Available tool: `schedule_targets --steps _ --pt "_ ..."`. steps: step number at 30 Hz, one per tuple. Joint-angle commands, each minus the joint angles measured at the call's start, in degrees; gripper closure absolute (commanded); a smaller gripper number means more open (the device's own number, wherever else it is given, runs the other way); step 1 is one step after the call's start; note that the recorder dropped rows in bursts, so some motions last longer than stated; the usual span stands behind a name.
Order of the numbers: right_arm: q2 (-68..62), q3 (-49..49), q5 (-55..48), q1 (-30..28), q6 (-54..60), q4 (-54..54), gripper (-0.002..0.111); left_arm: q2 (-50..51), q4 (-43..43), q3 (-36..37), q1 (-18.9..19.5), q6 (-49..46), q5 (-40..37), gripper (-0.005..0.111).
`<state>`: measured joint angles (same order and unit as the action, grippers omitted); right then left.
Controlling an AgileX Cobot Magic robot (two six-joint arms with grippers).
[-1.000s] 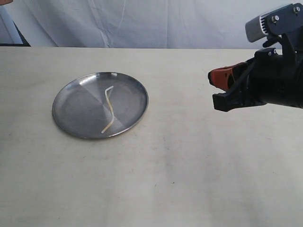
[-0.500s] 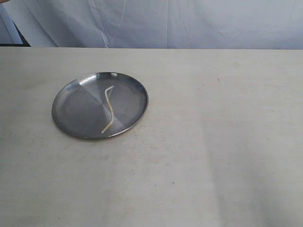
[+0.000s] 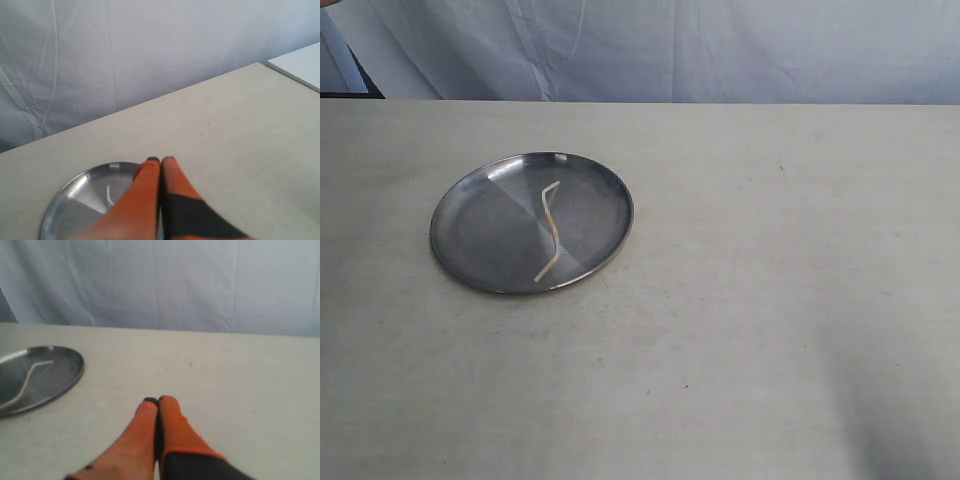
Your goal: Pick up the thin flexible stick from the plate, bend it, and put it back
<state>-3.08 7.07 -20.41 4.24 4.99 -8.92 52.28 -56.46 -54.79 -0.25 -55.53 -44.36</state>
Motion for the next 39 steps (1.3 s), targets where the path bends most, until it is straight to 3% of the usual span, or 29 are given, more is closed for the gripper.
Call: schedule_targets --steps 1,9,39 --pt "0.57 -3.19 -1.34 -0.26 -2.00 4.82 0.108 -0.48 -0.08 0.16 0.14 0.01 -0.12 0.107" --pt "0.57 -6.99 0.85 -0.26 -2.11 4.84 0.108 -0.48 -0.08 0.16 0.14 0.01 -0.12 0.107" --pt "0.57 -7.07 2.07 -0.26 -2.11 4.81 0.108 -2.16 1.12 0.71 0.14 -0.11 1.11 0.107"
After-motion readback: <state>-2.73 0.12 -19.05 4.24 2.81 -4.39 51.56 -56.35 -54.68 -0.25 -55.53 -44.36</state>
